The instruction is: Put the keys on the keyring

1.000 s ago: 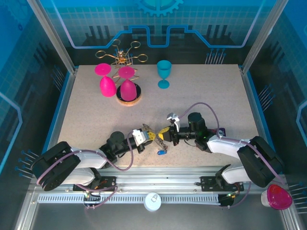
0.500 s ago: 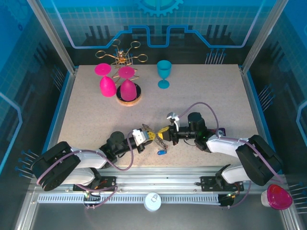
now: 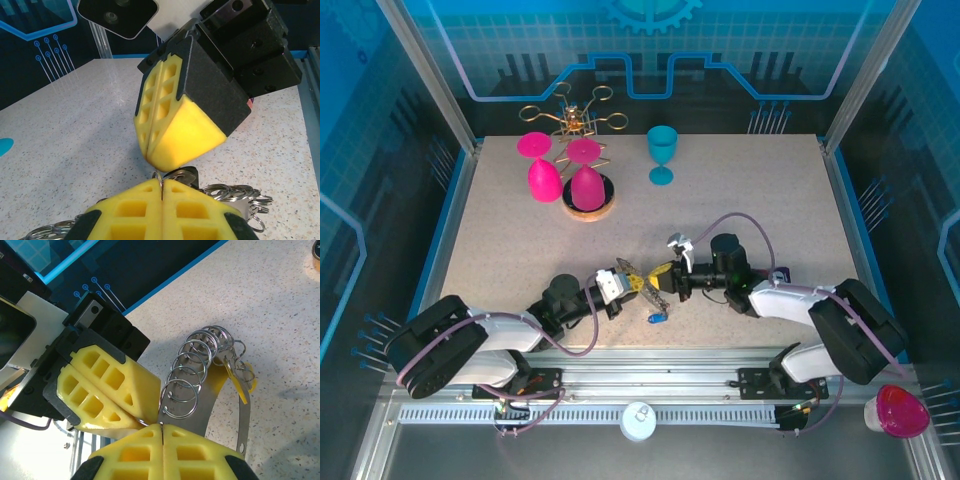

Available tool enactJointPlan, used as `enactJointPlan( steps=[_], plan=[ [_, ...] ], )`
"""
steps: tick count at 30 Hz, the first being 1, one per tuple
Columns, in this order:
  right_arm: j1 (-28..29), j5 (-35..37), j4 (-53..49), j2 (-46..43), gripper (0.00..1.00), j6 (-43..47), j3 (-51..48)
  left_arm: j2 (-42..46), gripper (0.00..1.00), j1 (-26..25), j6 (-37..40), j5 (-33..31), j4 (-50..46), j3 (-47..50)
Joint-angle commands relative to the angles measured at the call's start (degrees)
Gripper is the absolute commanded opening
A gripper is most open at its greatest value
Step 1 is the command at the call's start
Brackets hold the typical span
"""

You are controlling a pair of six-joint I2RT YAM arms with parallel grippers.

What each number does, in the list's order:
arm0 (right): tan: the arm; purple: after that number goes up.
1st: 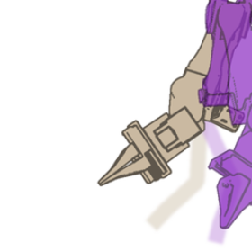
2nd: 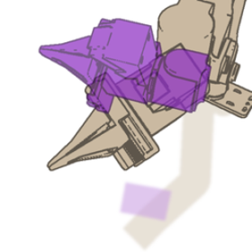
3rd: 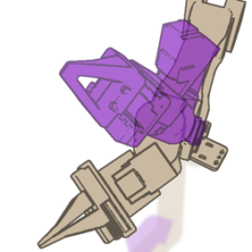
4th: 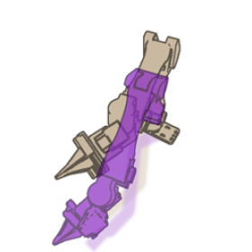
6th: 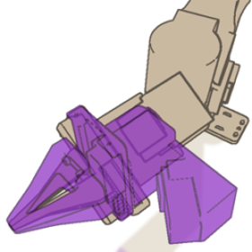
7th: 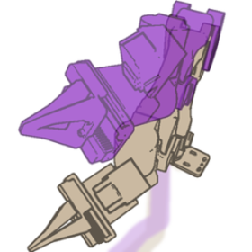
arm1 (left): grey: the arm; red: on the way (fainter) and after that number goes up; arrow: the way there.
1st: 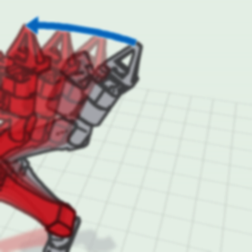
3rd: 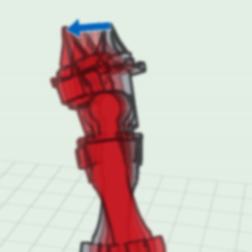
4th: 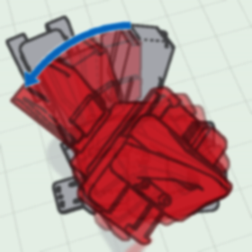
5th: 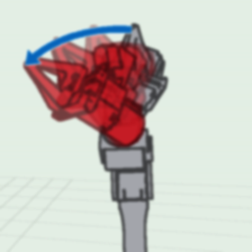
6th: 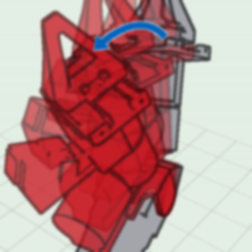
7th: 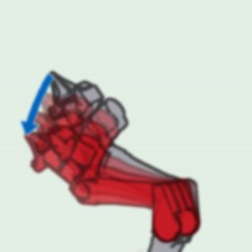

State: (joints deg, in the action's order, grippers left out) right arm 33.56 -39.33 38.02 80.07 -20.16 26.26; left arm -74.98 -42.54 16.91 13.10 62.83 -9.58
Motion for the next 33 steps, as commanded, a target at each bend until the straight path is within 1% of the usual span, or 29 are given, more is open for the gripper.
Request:
enactJointPlan(
  steps=[1,7,14,16,19,22,24,27,31,32,33],
  plan=[
    [-0.34,4.11,0.28,0.83,0.0,-0.18,2.52,0.69,0.0,-0.48,1.2,2.63,-0.95,-0.69],
    [0.13,6.63,-1.61,1.75,0.0,-0.29,3.69,0.7,0.0,-0.59,1.38,2.77,-1.01,-0.7],
    [1.07,6.46,-1.28,2.5,0.0,-0.39,3.8,0.65,0.0,-0.56,1.47,2.46,-1.13,-0.77],
    [0.74,7.58,-2.26,1.71,0.0,-0.11,3.37,0.71,0.0,-0.52,1.47,2.31,-1.12,-0.68],
    [-0.62,11.5,-10.57,-0.89,0.0,2.92,3.89,0.89,0.0,-0.57,1.53,2.15,-1.12,-0.61],
    [-0.76,18.02,-25.15,-2.71,0.0,9.51,6.15,0.86,0.0,-0.59,1.43,2.19,-0.98,-0.62],
    [-0.49,21.84,-30.95,-2.58,0.0,12.23,6.55,0.74,0.0,-0.61,1.24,2.26,-0.67,-0.53],
    [0.12,24.82,-33.44,-1.11,0.0,13.24,6.8,0.37,0.0,-0.57,0.71,2.24,0.3,-0.36],
    [0.72,25.14,-32.73,1.91,0.0,13.82,7.96,0.75,0.0,-0.58,0.45,2.12,-0.01,-0.32],
    [0.72,24.98,-32.37,2.56,0.04,13.99,8.29,0.95,0.0,-0.58,0.25,2.06,-0.2,-0.3],
    [0.72,24.5,-32.14,3.04,0.11,14.56,8.62,1.13,0.0,-0.61,0.28,2.11,-0.45,-0.34]
  ],
)
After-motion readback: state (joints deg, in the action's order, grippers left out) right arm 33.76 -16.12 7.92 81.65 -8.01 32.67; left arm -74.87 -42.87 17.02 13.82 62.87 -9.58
